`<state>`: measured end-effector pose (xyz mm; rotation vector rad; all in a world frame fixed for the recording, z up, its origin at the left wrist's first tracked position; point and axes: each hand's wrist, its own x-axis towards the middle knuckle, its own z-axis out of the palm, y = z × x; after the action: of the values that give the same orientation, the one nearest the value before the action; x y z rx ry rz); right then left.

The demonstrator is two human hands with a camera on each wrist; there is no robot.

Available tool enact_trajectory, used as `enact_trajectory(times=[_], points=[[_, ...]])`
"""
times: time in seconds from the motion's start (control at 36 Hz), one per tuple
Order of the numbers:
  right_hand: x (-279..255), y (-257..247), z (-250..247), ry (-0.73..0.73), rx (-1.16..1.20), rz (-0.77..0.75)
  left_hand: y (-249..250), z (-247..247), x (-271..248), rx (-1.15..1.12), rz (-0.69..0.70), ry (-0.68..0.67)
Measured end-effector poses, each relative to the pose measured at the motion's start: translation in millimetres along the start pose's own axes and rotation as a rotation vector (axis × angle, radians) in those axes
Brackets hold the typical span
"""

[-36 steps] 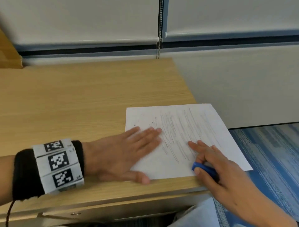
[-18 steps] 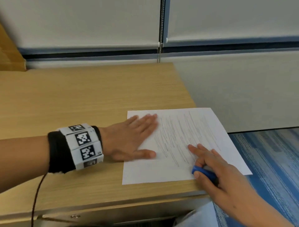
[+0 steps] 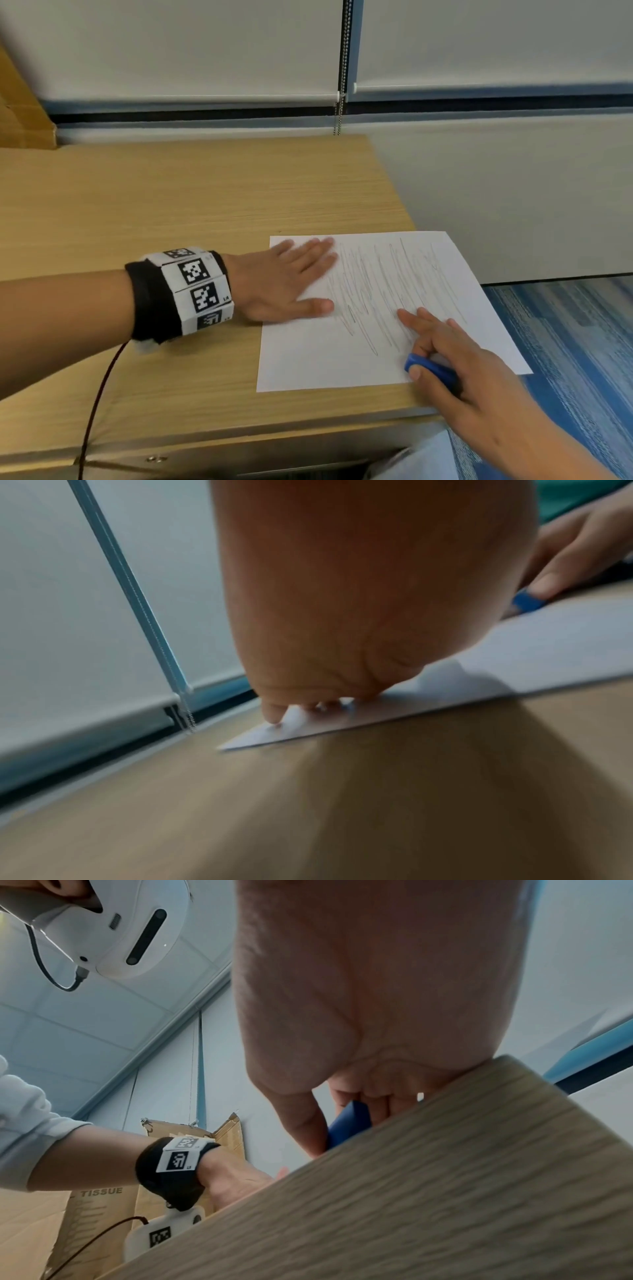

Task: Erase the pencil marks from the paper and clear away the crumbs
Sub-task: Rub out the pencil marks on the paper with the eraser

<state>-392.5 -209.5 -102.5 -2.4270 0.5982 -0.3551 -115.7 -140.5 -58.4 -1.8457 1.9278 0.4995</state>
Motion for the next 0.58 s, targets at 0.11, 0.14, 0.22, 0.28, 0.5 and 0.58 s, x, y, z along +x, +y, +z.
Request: enact_trajectory(times=[0.11, 0.14, 0.22, 0.28, 0.5, 0.58], points=[[-0.5, 0.6, -0.4, -0.001, -0.009, -0.014, 4.5, -0.9, -1.7, -0.084, 0.019, -0.06], [-0.4, 0.7, -0.4, -0.002, -0.015, -0.017, -1.2, -4.8, -1.5, -0.101, -0.033, -0.078], [1.2, -1.1, -2.0, -0.009, -0.039, -0.019, -18.7, -19.9, -2.8, -0.145, -0.199, -0.111], [2.3, -3.6, -3.5, -0.019, -0.04, -0.013, -22.2, -24.5, -5.0, -0.17, -0.231, -0.099], [4.5, -13.4, -11.5, -0.047, -0.058, 0.029, -21.1, -21.6, 3.3, -0.119, -0.237, -0.037], [13.8, -19.9, -26.5, 0.009, -0.092, 0.072, -22.4, -21.3, 5.5, -0.11, -0.239, -0.001]])
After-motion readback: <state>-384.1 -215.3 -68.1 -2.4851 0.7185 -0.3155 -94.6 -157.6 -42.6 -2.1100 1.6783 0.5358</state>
